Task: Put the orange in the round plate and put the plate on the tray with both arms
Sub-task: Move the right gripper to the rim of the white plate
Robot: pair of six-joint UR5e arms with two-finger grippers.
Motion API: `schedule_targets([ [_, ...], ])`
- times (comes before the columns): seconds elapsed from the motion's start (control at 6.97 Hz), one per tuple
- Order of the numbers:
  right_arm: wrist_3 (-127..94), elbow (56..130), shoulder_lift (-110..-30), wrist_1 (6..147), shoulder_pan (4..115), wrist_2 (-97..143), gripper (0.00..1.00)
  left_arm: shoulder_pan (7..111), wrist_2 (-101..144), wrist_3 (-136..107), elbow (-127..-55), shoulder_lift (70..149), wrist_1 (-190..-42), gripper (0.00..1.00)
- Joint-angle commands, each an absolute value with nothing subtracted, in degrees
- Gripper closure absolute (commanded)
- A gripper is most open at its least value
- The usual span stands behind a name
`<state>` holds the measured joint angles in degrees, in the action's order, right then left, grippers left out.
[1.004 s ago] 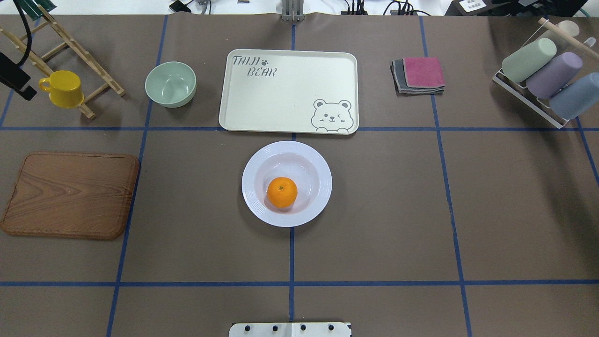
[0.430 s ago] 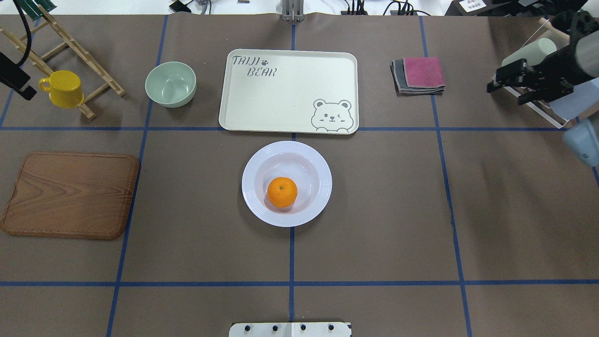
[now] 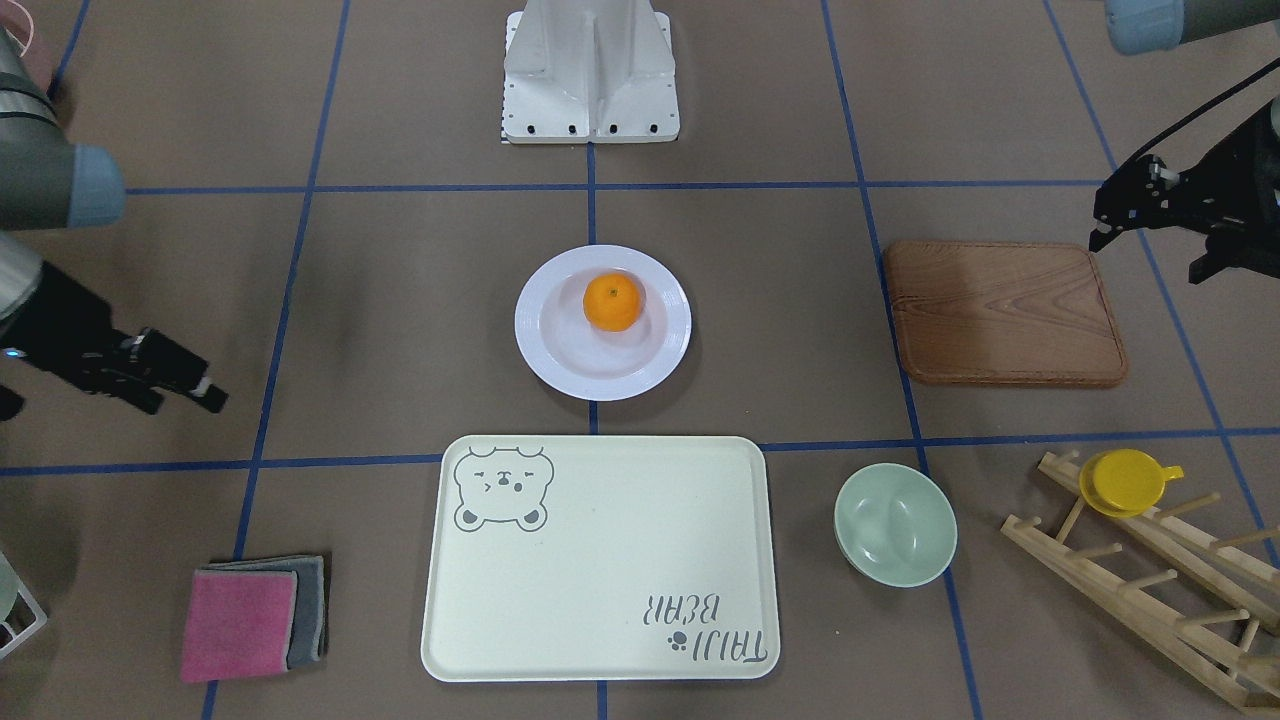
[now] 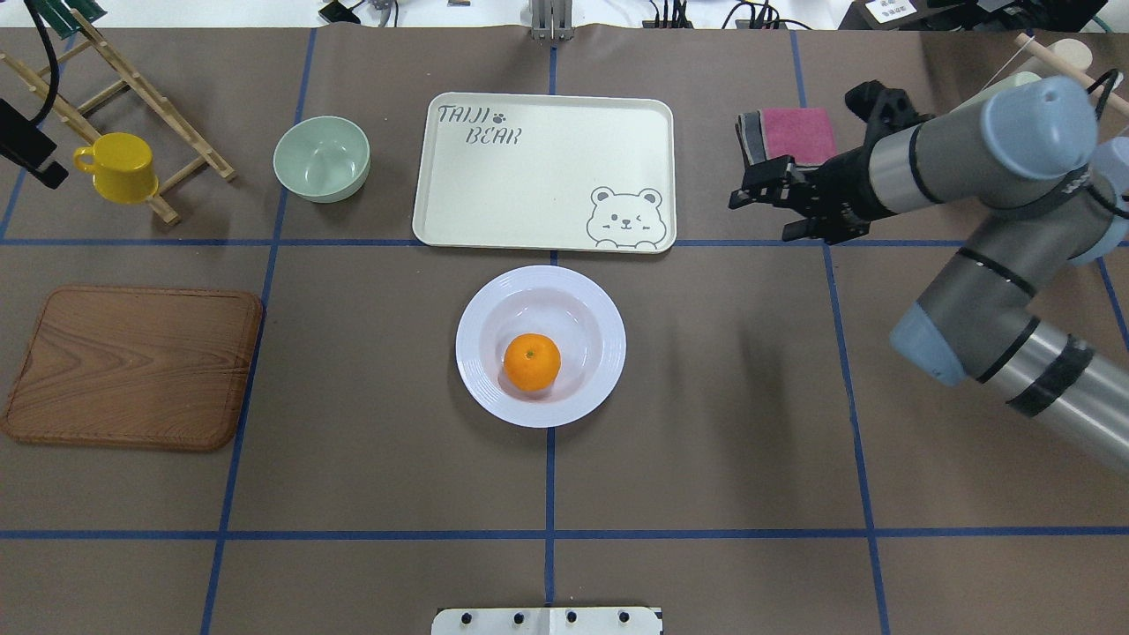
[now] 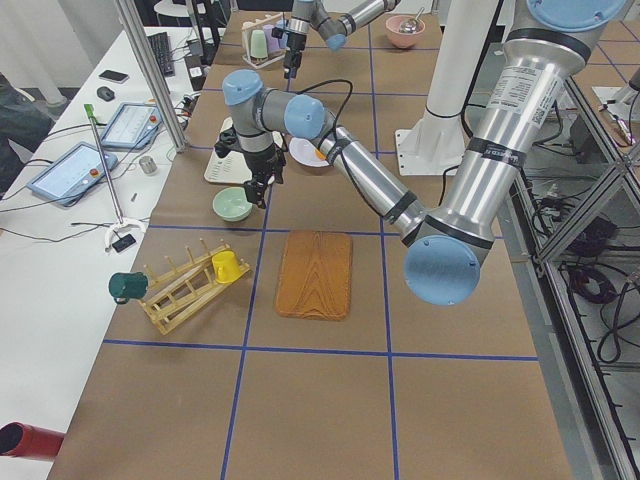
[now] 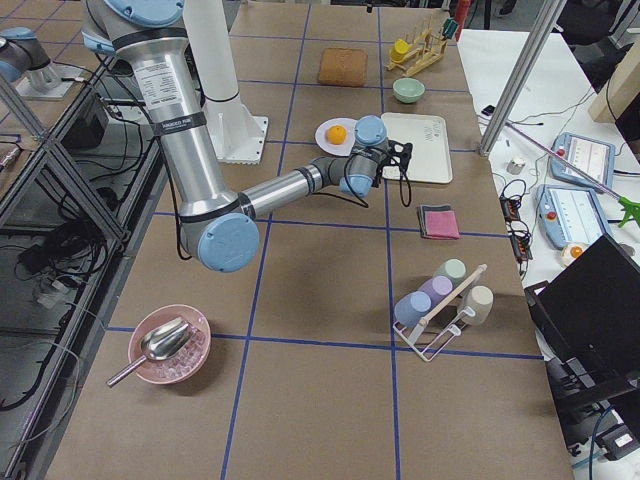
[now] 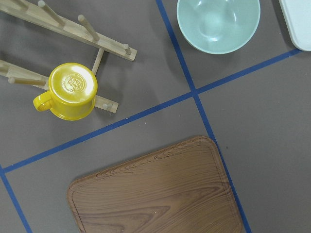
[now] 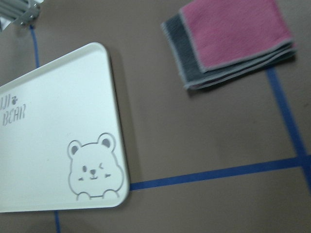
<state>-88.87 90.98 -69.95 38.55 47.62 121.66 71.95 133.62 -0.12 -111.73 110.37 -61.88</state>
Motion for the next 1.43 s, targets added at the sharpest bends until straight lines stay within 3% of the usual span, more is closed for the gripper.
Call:
schedule_targets([
  [0.0,-99.73,89.66,-68.38,27.28,37.83,114.81,0.00,71.98,133.59,-0.09,-111.71,110.30,-61.87,0.01],
  [0.43,-102.30,85.52,-65.65,21.13,27.10,106.12,0.00,72.16,133.59,-0.09,-111.71,110.30,-61.79,0.01],
  [1.29,-102.65,86.41,-70.85,19.95,28.84,111.19,0.01,72.25,133.51,-0.09,-111.80,110.30,-61.87,0.01],
])
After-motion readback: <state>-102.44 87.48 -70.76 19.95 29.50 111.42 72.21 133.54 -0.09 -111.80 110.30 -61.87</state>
